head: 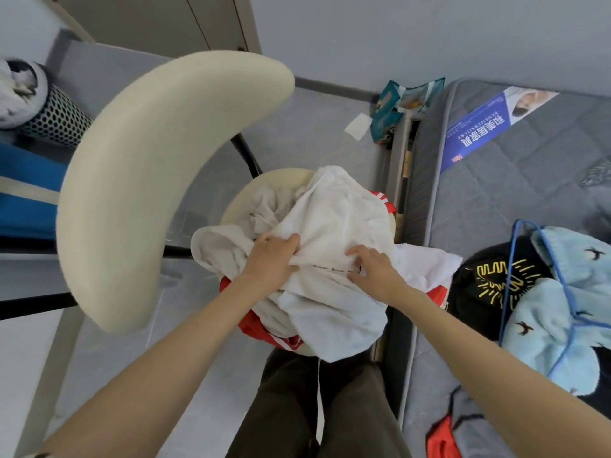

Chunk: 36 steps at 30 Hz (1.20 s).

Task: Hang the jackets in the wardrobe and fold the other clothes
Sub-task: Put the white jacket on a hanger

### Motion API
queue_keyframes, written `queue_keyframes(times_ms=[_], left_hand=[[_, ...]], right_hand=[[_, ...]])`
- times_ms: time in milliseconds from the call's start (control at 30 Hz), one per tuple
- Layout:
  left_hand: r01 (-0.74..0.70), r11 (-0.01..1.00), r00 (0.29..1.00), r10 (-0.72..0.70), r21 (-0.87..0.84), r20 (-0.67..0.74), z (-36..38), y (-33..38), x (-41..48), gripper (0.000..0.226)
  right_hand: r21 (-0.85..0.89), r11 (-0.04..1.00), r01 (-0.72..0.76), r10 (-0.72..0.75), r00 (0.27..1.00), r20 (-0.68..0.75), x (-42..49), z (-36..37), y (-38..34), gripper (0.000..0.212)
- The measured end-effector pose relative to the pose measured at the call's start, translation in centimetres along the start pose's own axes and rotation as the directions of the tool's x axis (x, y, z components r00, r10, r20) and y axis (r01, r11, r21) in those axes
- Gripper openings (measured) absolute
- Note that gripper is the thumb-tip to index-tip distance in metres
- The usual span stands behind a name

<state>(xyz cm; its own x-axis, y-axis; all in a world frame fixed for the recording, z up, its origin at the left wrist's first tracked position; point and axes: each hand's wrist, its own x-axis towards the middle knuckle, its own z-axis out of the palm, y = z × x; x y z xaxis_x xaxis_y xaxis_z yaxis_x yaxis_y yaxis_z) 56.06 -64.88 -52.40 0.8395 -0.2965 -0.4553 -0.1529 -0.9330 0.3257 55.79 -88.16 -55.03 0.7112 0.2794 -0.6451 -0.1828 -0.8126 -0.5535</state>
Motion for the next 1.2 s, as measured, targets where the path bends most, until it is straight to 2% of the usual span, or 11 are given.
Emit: queue_keyframes(times_ms=[67,200,333,500,633,767,833,1000,1200], left_hand=[[-0.011,0.996,1.000,0.012,-0.088,0.012,-1.2,0.2,-0.9,0.028],[-0.056,0.990,0.998,0.055,-0.133,-0.010,-3.4,0.9,-2.5,0.019],[-0.027,0.985,0.988,0.000,-0.172,-0.154,-6.1,1.6,-3.9,0.013],[-0.018,0.997,0.933,-0.010,-0.076,-0.359,-9.6,3.2,-7.1,0.007],[-0.018,1.000,0.855,0.003,-0.024,-0.519,-12.2,5.1,-10.7,0.011],[-0.048,0.997,0.732,0.074,0.058,-0.677,-13.9,6.4,-15.7,0.003],[-0.017,0.998,0.686,0.060,0.066,-0.725,-14.1,6.7,-18.7,0.011],[0.132,0.991,0.574,-0.100,-0.028,-0.813,-13.6,7.2,-26.5,0.022],[0.234,0.961,0.447,-0.243,-0.149,-0.861,-13.7,7.4,-36.5,0.025]], right_hand=[[-0.173,0.985,0.002,-0.007,1.000,-0.026,-0.1,0.7,-0.4,0.036],[-0.316,0.949,-0.019,-0.032,0.987,-0.156,-1.0,1.7,-2.4,0.021],[-0.246,0.969,-0.028,-0.062,0.934,-0.353,-3.2,0.3,-3.8,0.017],[-0.287,0.956,-0.058,-0.122,0.811,-0.572,-7.3,-3.8,-5.3,0.021],[-0.323,0.939,-0.114,-0.133,0.748,-0.651,-11.1,-5.6,-6.8,0.027],[-0.097,0.992,-0.077,-0.010,0.733,-0.680,-15.0,-6.1,-8.1,0.022],[-0.070,0.996,-0.047,-0.012,0.740,-0.672,-16.7,-6.0,-8.8,0.023],[-0.034,0.994,0.100,-0.094,0.693,-0.715,-21.3,-5.0,-11.2,0.020],[0.042,0.949,0.313,-0.197,0.690,-0.696,-28.9,-3.9,-15.6,0.013]])
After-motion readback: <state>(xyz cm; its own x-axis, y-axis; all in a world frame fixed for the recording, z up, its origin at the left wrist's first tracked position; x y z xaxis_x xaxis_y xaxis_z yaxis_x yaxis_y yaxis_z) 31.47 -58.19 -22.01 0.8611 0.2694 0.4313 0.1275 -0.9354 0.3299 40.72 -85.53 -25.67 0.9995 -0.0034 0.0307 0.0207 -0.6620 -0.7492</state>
